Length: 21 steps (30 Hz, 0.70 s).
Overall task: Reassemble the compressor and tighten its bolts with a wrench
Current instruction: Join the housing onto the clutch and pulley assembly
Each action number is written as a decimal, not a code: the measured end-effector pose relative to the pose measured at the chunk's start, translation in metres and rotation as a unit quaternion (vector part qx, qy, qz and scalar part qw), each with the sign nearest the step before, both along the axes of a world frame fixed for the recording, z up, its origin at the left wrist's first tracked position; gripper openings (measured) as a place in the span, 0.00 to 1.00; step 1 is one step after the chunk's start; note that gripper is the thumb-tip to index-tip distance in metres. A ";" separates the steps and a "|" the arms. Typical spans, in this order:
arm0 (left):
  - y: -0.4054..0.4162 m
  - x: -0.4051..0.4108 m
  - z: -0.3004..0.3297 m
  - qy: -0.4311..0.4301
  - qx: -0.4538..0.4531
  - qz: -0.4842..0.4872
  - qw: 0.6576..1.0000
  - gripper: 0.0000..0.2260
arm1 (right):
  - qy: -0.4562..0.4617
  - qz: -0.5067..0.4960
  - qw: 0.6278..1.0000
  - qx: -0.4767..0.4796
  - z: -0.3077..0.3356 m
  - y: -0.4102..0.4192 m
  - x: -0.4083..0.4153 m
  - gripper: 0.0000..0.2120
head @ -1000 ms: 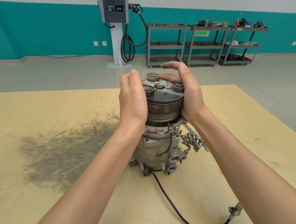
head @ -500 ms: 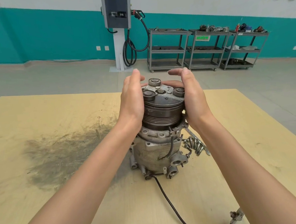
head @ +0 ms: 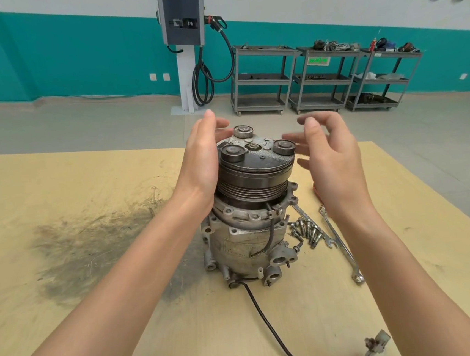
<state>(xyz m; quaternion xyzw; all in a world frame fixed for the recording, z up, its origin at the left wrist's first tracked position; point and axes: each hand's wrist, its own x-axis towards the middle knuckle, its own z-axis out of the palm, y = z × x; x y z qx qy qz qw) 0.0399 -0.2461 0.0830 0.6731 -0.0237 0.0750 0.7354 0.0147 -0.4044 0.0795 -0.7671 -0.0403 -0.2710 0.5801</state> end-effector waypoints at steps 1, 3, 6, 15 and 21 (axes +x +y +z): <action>-0.002 -0.001 -0.001 -0.004 -0.001 0.005 1.000 0.19 | 0.001 0.011 1.000 -0.006 0.001 0.003 0.002 0.07; -0.006 -0.002 -0.002 -0.017 0.002 0.017 1.000 0.17 | 0.012 0.039 0.999 -0.015 0.003 0.011 0.008 0.08; -0.012 -0.001 -0.002 -0.032 0.008 0.039 0.999 0.15 | 0.036 0.060 0.997 -0.039 0.002 0.023 0.013 0.12; -0.012 0.008 -0.004 -0.029 -0.008 0.078 0.997 0.14 | 0.010 0.022 0.996 -0.084 0.003 0.038 0.006 0.14; -0.009 0.013 -0.005 -0.027 -0.027 0.063 0.997 0.14 | 0.015 0.011 0.997 -0.078 0.005 0.043 0.002 0.10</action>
